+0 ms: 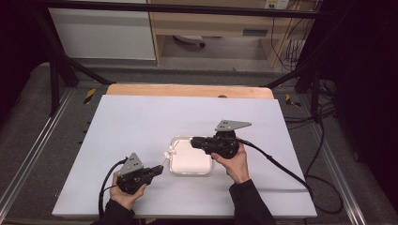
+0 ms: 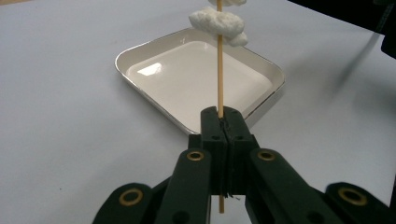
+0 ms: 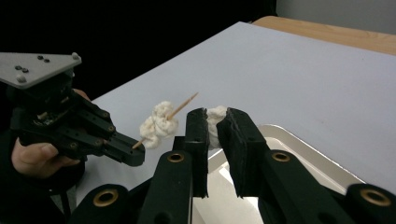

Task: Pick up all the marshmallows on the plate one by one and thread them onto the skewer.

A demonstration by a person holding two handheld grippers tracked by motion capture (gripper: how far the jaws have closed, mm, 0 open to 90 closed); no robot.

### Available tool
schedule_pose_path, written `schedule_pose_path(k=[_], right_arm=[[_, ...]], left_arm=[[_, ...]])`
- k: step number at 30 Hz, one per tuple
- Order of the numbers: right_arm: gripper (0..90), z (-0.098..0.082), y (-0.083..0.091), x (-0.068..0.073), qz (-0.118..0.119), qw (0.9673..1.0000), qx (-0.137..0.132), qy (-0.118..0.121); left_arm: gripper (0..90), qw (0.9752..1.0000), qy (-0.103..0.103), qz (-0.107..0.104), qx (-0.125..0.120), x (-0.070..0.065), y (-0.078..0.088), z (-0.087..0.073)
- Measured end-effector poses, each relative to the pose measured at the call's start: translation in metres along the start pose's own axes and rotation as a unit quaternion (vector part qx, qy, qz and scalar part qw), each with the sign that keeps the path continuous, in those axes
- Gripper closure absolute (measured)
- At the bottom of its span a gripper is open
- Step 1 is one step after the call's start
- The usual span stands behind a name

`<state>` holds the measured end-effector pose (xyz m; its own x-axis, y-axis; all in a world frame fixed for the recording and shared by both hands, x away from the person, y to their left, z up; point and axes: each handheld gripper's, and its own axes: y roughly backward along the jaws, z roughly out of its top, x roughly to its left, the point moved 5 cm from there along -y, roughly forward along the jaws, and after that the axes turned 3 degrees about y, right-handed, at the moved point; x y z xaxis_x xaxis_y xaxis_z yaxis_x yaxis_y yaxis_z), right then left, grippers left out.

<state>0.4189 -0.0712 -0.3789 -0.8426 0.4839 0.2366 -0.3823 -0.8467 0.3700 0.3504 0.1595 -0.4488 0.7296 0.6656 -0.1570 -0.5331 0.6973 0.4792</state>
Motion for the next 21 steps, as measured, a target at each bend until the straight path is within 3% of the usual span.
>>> schedule_pose_path(k=[13,21], right_arm=[[78.8,0.0083,-0.0003,0.001,0.033,0.9983,-0.034,-0.033],[78.8,0.0074,-0.0052,0.0,0.046,0.9973,-0.035,-0.046]], left_arm=[[88.8,0.9999,-0.014,-0.007,0.0,-0.0076,-0.0025,0.0009],[88.8,0.9998,-0.018,-0.011,-0.001,-0.0095,-0.0031,0.0011]])
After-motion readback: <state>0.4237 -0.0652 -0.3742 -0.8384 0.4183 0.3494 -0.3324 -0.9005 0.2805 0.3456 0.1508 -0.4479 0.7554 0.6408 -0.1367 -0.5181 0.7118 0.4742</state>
